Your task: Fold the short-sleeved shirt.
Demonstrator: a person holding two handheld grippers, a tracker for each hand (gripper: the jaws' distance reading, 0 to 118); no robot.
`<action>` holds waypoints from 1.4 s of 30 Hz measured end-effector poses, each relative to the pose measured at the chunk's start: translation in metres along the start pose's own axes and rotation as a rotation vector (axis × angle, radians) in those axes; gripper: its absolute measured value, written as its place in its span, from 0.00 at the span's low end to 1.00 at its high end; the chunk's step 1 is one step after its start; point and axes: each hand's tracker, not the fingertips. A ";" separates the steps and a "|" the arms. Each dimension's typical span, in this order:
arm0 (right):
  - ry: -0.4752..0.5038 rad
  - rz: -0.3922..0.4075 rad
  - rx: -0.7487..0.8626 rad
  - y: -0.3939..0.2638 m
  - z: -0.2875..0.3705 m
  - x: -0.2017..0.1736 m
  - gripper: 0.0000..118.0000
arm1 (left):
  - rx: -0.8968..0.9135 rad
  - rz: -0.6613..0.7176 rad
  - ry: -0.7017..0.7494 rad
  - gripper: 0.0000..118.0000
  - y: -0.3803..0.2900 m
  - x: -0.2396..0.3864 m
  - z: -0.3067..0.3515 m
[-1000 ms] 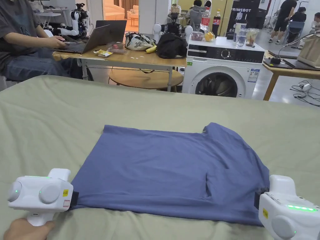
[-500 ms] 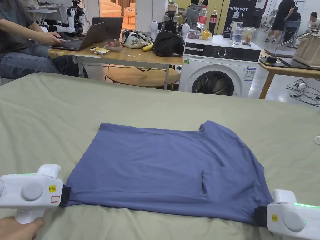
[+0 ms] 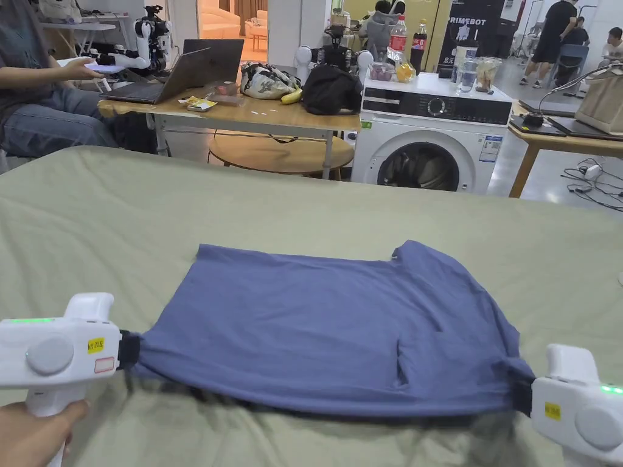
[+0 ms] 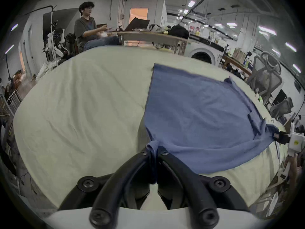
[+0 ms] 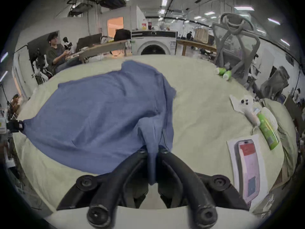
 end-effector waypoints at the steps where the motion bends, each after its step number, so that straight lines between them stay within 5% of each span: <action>1: 0.003 -0.005 0.003 0.009 0.000 0.000 0.03 | 0.007 0.002 -0.003 0.00 0.009 0.001 0.000; 16: 0.007 -0.093 -0.030 0.130 -0.093 -0.007 0.03 | -0.013 0.001 0.013 0.00 0.131 0.011 -0.080; 35: -0.044 0.021 -0.143 0.146 -0.199 -0.023 0.09 | -0.159 0.010 0.029 0.01 0.145 0.008 -0.177; 38: -0.079 0.105 -0.048 0.146 -0.182 -0.029 0.29 | -0.127 -0.021 0.040 0.22 0.144 0.008 -0.165; 40: -0.060 0.091 -0.009 0.147 -0.170 -0.031 0.37 | -0.080 -0.014 0.041 0.43 0.145 0.007 -0.153; 42: -0.054 0.067 0.043 0.145 -0.156 -0.034 0.38 | 0.003 0.004 0.012 0.44 0.142 0.009 -0.135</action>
